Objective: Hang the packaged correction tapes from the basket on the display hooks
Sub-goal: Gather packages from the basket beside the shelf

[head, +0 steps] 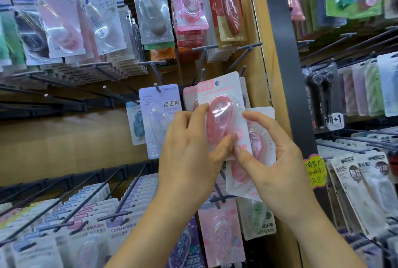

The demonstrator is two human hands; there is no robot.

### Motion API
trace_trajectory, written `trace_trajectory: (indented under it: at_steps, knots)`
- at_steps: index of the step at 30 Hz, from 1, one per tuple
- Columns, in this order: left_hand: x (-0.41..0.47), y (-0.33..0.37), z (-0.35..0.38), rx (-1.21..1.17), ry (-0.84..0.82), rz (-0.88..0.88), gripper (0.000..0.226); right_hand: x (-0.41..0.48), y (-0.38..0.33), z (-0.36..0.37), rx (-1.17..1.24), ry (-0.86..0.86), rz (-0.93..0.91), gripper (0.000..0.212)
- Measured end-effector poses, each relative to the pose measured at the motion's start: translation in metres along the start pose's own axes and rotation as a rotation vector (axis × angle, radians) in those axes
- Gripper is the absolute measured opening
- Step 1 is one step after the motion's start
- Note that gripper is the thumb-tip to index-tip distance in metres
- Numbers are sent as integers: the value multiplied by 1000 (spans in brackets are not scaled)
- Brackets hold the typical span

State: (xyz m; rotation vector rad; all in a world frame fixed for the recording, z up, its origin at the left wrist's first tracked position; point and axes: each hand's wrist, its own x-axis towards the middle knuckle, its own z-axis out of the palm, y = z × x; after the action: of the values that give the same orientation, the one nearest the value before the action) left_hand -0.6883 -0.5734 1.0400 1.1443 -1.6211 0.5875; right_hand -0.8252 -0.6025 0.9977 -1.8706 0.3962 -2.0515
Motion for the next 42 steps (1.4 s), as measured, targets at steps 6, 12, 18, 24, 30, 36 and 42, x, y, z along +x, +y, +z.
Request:
trace_trajectory:
  at_steps: [6,12,18,24,30,36,42]
  knots:
    - [6,7,-5,71,15,46,70,3,2,-2,-40,-46,-9,51]
    - [33,4,-10,246,42,85,68,2,5,-8,-59,75,46,60]
    - [38,4,-9,404,40,140,72,1,9,-12,-24,163,124,61]
    - [36,6,-11,526,1,158,73,4,15,-14,-73,125,205,49]
    - [41,10,-14,551,54,163,71,6,17,-20,-77,92,248,29]
    - [49,15,-18,683,-63,133,58,8,11,-25,47,22,264,45]
    - [64,9,0,820,-118,78,43,8,10,-22,-133,38,155,60]
